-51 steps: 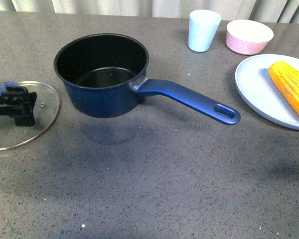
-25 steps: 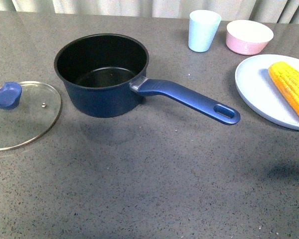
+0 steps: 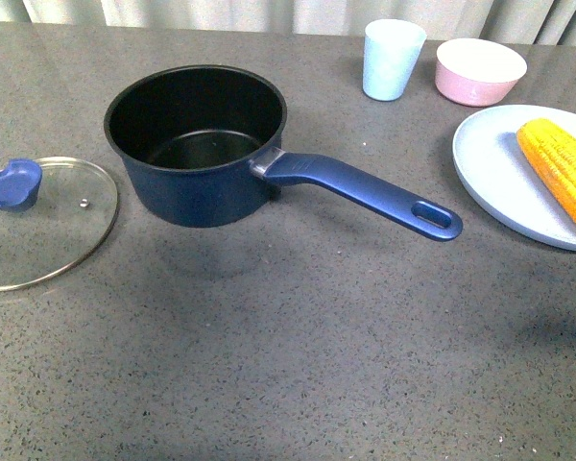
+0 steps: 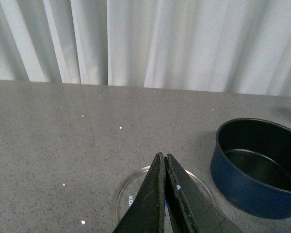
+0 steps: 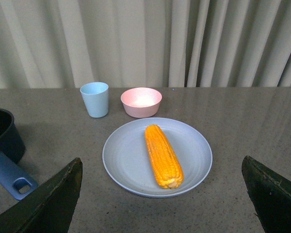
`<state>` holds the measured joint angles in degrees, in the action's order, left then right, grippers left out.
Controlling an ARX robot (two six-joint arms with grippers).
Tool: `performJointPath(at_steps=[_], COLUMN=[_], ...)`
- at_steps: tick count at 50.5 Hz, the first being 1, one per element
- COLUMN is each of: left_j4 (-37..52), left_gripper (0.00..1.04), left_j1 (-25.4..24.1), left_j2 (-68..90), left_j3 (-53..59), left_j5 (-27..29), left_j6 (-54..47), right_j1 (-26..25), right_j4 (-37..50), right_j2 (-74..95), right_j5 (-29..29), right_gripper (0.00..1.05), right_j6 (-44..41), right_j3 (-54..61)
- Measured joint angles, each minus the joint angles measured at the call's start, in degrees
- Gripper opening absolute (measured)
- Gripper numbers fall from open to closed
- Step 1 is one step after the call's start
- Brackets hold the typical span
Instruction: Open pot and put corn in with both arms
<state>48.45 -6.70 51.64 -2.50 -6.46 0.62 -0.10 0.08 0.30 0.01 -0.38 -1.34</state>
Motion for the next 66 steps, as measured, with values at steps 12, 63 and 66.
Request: performJointPath(at_steps=[12,63,66], left_j4=[-9.2,-38.05,-42.64], left_gripper=[0.02,0.02,0.02], left_j1=[5.88,6.56,6.56], left_j2=[-10.86,-41.29,-44.63], left_j3=[1.57,1.66,1.64], left_j5=[5.99,6.47,6.47], left_j6=[-0.07,-0.13,-0.13], right_j1=[0.0,0.0,0.0], right_j4=[0.0,0.0,0.0], right_j2=[0.0,0.0,0.0], right_j5=[-0.04,0.0,-0.02], right_gripper=[0.96,0.96,0.96], right_j6=[0.0,0.0,0.0], right_j3=[0.0,0.0,0.0])
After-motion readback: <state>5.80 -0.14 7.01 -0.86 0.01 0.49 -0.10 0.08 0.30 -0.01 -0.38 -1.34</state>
